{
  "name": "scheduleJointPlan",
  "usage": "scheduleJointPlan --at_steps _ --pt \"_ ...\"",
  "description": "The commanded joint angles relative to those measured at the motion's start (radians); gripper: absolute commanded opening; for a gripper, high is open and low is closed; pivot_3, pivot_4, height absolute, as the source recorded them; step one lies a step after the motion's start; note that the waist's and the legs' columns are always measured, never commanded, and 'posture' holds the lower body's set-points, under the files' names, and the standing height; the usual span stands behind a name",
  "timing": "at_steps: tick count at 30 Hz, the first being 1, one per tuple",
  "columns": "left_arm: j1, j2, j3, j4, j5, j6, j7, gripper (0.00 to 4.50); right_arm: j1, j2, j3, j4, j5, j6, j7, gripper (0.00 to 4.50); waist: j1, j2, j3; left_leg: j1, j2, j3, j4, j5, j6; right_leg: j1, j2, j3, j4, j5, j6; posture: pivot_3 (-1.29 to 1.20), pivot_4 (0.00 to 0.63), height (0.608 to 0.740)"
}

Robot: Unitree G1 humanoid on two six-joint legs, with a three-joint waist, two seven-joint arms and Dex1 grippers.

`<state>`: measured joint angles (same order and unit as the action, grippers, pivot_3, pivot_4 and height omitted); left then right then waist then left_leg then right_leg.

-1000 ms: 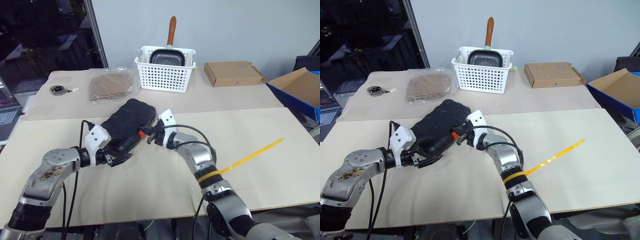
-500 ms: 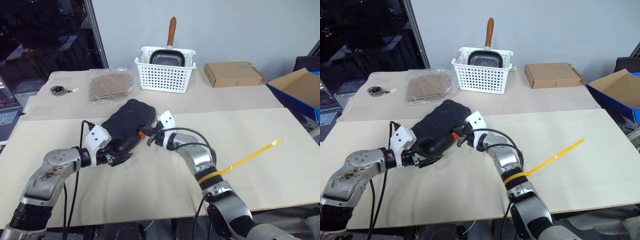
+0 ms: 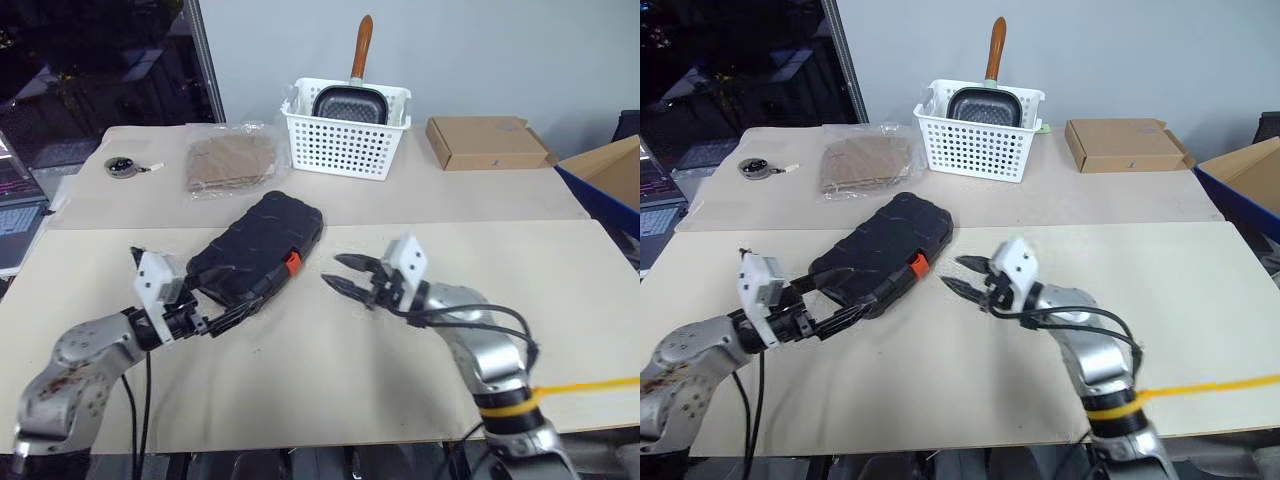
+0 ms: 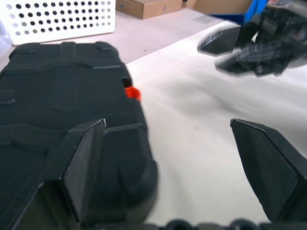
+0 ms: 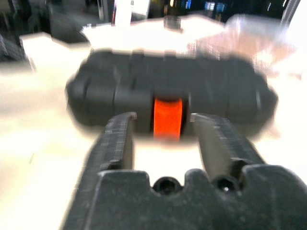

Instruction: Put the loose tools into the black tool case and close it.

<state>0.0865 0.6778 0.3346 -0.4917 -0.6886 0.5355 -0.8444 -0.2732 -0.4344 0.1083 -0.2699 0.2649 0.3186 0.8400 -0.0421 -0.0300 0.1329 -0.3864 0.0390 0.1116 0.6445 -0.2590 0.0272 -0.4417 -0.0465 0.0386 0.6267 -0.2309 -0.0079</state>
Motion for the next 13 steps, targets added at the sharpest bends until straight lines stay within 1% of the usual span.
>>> scheduleJointPlan --at_steps 1,3,5,9,13 --pt "0.124 0.028 0.131 -0.11 -0.085 0.033 -0.015 4.5 0.1 -0.15 -0.14 -0.092 0.075 -0.027 0.108 3.85 0.002 0.0 0.001 0.001 0.0 0.0 0.0 0.0 0.0 0.001 0.0 0.0 -0.001 0.0 0.0 0.0 0.15 0.74" --pt "0.212 0.034 0.181 -0.144 -0.094 0.03 -0.028 4.5 0.16 -0.223 -0.209 -0.094 0.097 -0.047 0.144 4.41 0.004 -0.001 0.001 0.003 -0.001 0.001 0.0 -0.001 0.002 0.003 0.001 -0.001 -0.001 -0.001 0.002 0.0 0.15 0.74" --pt "0.297 0.03 0.227 -0.162 -0.077 0.019 -0.039 4.5 0.204 -0.271 -0.275 -0.099 0.115 -0.056 0.162 4.41 0.003 -0.002 0.002 0.005 -0.003 0.001 0.0 -0.001 0.002 0.004 0.002 0.0 -0.001 -0.001 0.002 0.0 0.15 0.74" --pt "0.43 0.02 0.296 -0.164 -0.054 -0.01 -0.07 4.5 0.291 -0.335 -0.359 -0.105 0.125 -0.092 0.19 4.41 0.006 -0.003 0.002 0.008 -0.003 0.002 0.001 -0.001 0.002 0.006 0.003 0.001 -0.001 -0.003 0.005 0.0 0.15 0.74" --pt "0.478 0.013 0.335 -0.144 -0.082 -0.023 -0.096 4.5 0.355 -0.364 -0.411 -0.083 0.121 -0.13 0.208 4.41 0.016 -0.004 0.003 0.012 -0.003 0.002 0.001 0.0 0.002 0.01 0.003 0.0 -0.001 -0.006 0.009 0.0 0.15 0.74"
